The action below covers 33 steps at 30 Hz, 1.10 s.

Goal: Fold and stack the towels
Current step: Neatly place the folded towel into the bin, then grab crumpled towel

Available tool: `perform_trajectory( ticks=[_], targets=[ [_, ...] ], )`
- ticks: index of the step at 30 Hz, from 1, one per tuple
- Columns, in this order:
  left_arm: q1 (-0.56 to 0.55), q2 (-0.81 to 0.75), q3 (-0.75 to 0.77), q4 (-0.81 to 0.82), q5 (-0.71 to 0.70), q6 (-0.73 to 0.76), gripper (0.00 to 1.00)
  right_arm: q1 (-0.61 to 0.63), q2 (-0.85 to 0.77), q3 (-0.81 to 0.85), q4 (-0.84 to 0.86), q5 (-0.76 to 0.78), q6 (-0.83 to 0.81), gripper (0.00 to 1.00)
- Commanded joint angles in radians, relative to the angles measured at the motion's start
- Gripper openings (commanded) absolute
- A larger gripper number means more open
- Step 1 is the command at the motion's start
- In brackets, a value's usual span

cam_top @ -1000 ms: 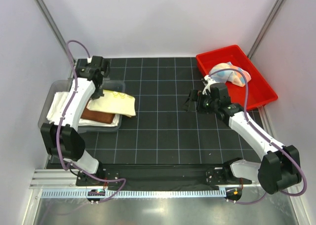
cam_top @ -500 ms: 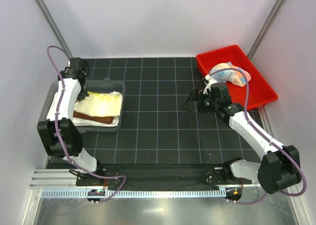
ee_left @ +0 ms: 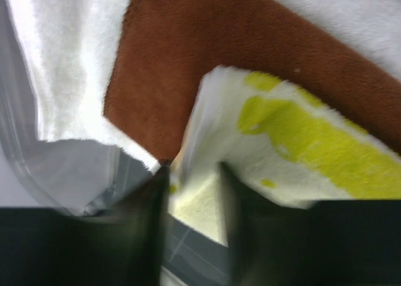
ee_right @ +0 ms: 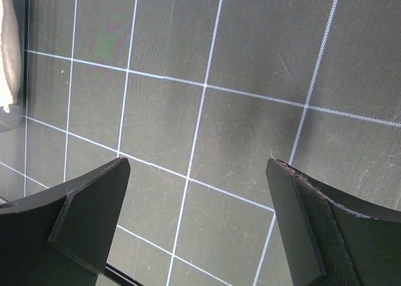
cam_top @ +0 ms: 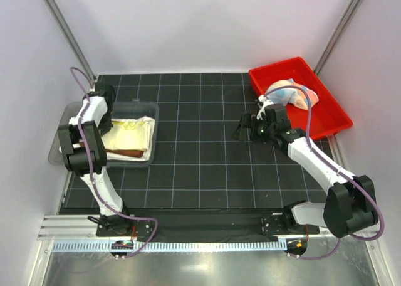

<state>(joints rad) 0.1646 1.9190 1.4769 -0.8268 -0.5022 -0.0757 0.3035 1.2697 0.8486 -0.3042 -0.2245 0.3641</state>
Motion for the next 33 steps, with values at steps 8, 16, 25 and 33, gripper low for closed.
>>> perform_trajectory(
  ticks=[8,16,25,33],
  targets=[
    [-0.017,-0.092,0.203,-0.103,-0.052,-0.116,0.59,-0.006,-0.009,0.089,-0.021,0.034,0.013,1.0],
    [-0.14,-0.23,-0.016,0.075,0.571,-0.243,0.59,-0.006,0.066,0.227,-0.081,0.068,0.052,1.0],
    [-0.235,-0.127,-0.09,0.172,0.717,-0.277,0.58,-0.006,0.077,0.259,-0.092,0.093,0.038,1.0],
    [-0.237,-0.098,-0.023,0.163,0.65,-0.289,0.58,-0.004,0.079,0.264,-0.102,0.116,0.01,1.0]
  ],
)
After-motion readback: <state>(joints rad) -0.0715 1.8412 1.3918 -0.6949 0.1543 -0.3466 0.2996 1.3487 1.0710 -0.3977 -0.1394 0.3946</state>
